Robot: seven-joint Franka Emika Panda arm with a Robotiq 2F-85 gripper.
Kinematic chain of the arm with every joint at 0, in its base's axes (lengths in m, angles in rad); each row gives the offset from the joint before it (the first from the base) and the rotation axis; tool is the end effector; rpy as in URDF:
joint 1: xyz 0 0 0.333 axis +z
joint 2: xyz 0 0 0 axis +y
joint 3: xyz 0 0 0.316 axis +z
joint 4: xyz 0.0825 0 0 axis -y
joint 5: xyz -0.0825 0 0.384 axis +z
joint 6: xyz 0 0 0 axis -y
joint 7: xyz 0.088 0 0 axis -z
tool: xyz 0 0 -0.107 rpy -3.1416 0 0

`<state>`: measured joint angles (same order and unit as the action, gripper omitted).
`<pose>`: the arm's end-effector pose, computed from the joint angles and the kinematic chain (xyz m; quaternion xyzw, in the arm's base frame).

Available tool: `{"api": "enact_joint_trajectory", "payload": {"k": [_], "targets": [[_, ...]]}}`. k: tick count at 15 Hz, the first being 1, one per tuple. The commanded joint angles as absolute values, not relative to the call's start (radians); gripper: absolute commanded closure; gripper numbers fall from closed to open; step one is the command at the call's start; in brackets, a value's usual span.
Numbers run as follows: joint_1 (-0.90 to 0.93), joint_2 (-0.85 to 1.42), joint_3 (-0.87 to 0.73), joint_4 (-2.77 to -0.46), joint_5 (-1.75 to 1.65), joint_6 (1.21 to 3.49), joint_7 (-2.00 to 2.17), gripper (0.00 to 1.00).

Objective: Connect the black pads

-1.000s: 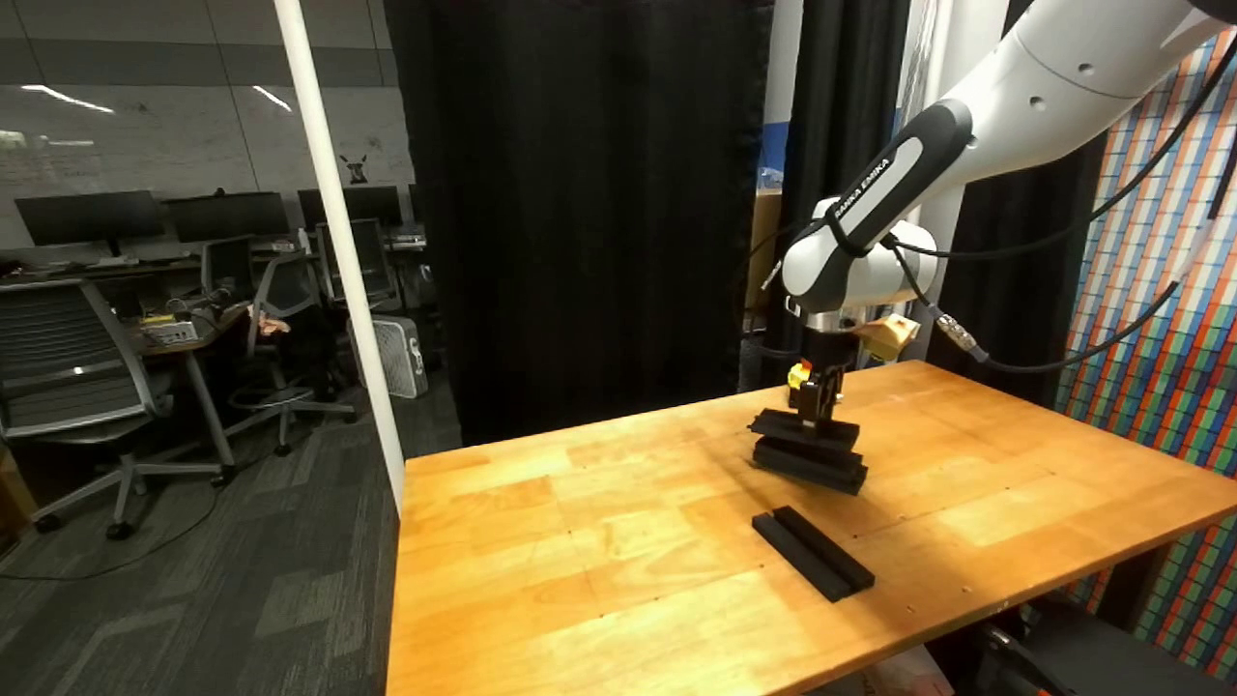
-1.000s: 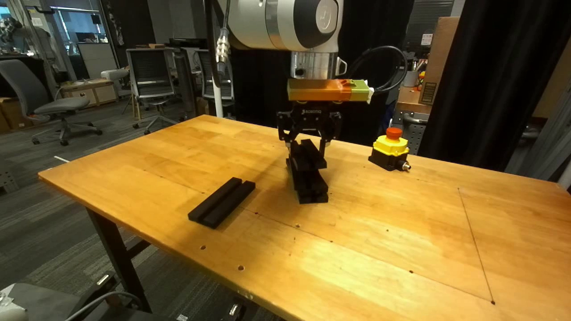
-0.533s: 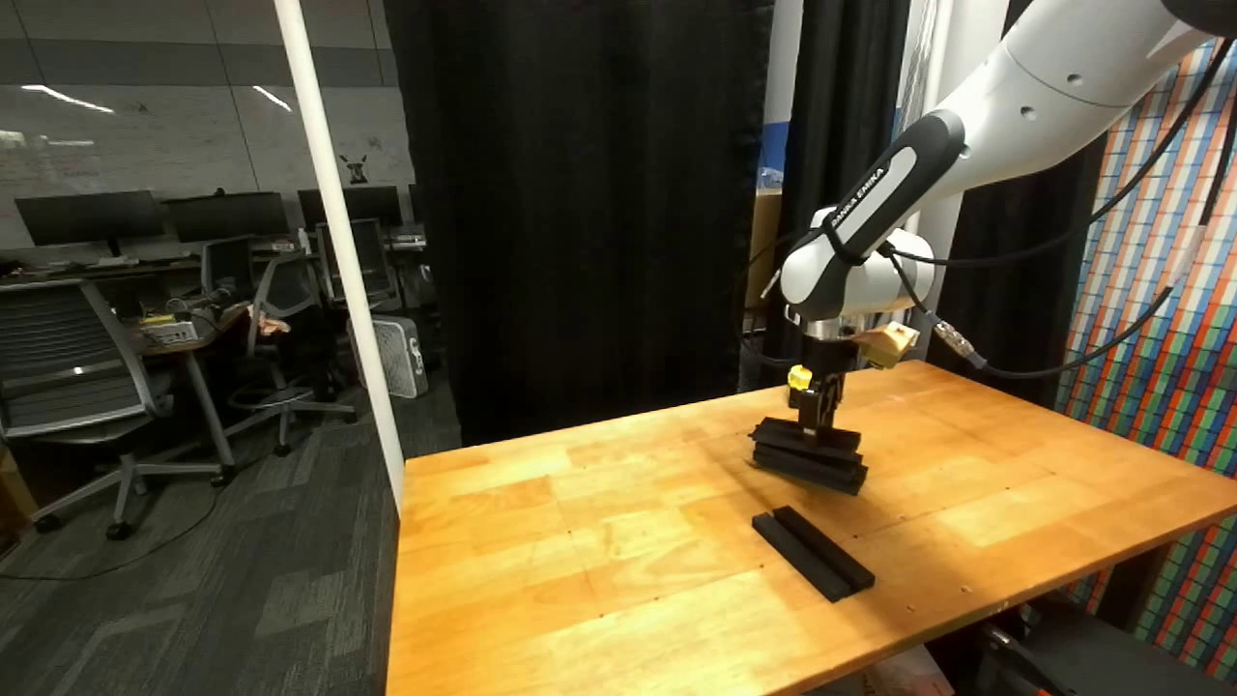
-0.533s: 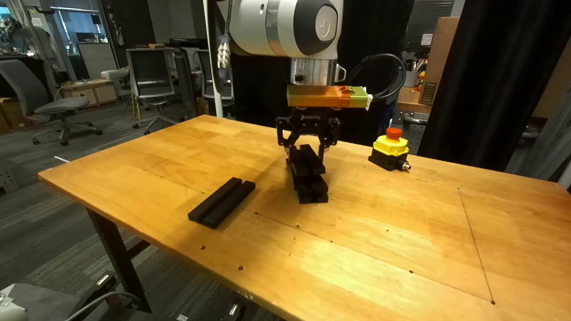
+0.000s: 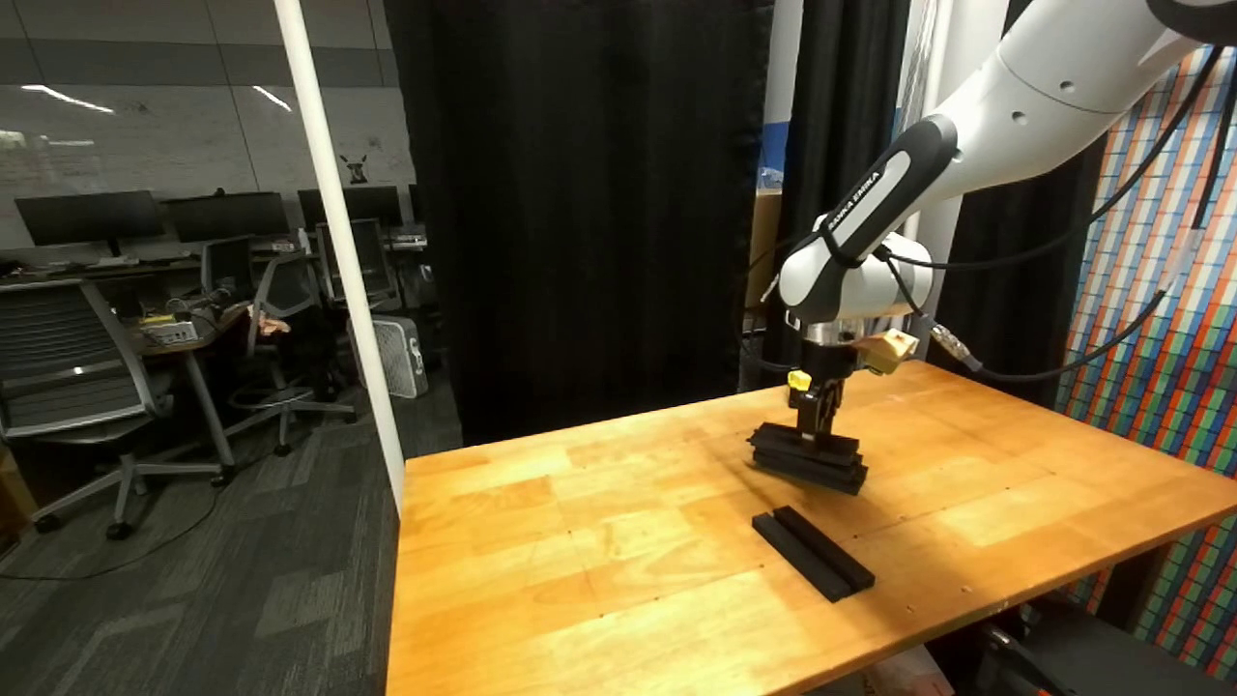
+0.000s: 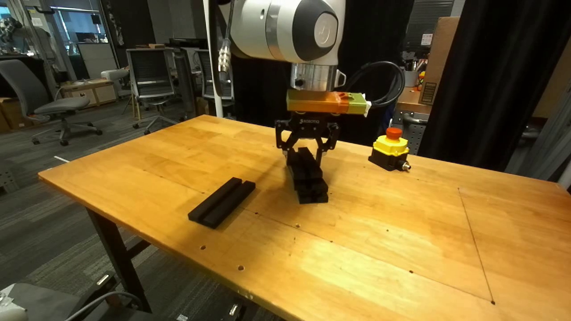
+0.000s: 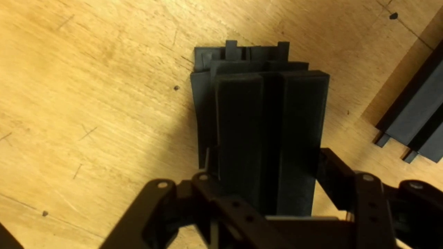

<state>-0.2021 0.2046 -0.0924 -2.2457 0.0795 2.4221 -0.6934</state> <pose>0.5153 -0.1560 0.2734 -0.9854 -0.1692 0.0040 0.0208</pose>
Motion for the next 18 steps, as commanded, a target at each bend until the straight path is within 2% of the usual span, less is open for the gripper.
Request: {"api": "enact_joint_trajectory", "payload": {"k": [1, 15, 16, 17, 18], "targets": [[-0.220, 0.200, -0.082, -2.249, 0.118, 2.437, -0.734, 0.54], [-0.232, 0.206, -0.082, -2.248, 0.146, 2.435, -0.757, 0.54], [-0.230, 0.208, -0.084, -2.245, 0.139, 2.428, -0.754, 0.07], [-0.231, 0.210, -0.083, -2.244, 0.144, 2.424, -0.755, 0.06], [-0.231, 0.212, -0.083, -2.244, 0.142, 2.426, -0.752, 0.01]]}}
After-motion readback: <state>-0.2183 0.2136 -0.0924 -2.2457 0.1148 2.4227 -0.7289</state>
